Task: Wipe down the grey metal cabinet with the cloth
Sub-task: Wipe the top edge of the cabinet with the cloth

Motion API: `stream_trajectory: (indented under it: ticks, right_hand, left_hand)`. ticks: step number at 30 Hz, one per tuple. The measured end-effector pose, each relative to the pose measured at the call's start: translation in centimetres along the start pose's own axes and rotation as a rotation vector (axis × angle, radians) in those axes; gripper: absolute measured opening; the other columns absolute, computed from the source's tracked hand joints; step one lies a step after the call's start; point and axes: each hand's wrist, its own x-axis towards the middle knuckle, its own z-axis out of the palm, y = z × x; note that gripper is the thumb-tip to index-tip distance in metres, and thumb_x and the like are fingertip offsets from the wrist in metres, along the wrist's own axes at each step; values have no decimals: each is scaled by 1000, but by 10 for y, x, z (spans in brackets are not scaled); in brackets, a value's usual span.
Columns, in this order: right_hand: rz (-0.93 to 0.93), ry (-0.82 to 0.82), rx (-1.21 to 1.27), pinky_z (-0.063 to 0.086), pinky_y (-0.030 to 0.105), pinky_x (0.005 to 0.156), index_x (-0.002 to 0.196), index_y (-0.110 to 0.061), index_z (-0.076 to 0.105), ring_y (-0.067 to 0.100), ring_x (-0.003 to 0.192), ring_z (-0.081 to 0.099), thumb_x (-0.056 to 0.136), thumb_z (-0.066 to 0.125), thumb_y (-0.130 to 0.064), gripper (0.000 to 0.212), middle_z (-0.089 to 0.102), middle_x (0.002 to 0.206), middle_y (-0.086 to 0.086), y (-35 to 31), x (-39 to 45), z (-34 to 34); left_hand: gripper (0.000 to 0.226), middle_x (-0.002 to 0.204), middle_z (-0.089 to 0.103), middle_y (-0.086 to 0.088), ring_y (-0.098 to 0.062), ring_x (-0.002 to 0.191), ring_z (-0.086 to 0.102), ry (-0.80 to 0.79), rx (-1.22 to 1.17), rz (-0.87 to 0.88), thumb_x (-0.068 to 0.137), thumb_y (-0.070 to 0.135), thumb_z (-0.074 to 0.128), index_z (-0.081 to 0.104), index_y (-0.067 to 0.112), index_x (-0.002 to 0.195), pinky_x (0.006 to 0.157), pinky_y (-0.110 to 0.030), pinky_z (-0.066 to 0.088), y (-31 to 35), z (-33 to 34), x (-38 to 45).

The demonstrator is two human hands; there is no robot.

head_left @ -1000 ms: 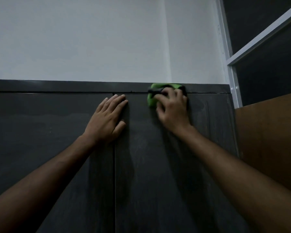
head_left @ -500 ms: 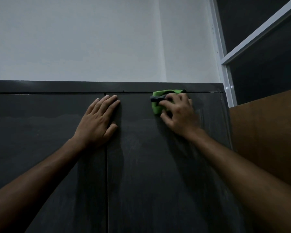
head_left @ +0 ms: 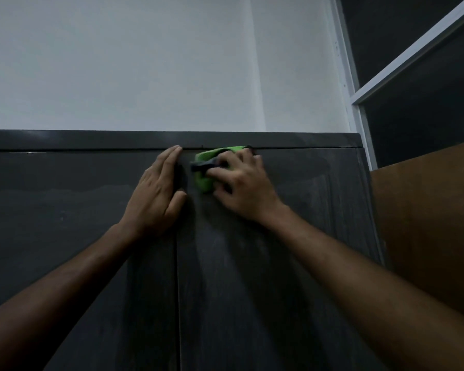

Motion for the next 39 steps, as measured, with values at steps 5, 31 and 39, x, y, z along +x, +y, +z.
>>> stream_trajectory:
  ticks: [5, 31, 39]
  right_hand:
    - [576, 175, -12, 39, 46, 95, 123, -30, 69, 34, 119, 46, 93, 59, -34, 32, 56, 131, 1, 48, 13, -13]
    - [400, 158, 24, 42, 49, 91, 120, -23, 69, 36, 115, 45, 93, 60, -30, 29, 57, 127, 7, 167, -48, -38]
    - [494, 156, 4, 41, 49, 93, 121, -23, 66, 35, 113, 45, 94, 56, -36, 31, 54, 121, 7, 238, -77, -53]
  left_hand:
    - [80, 167, 36, -15, -32, 157, 28, -86, 132, 59, 89, 44, 37, 40, 3, 158, 126, -49, 26, -5, -2, 1]
    - [82, 168, 33, -17, -36, 158, 25, -93, 323, -32, 87, 49, 40, 44, 3, 155, 131, -53, 14, 63, 53, 6]
    - [79, 170, 31, -14, -36, 158, 25, -64, 355, 29, 90, 46, 43, 40, 8, 160, 130, -53, 17, 57, 62, 4]
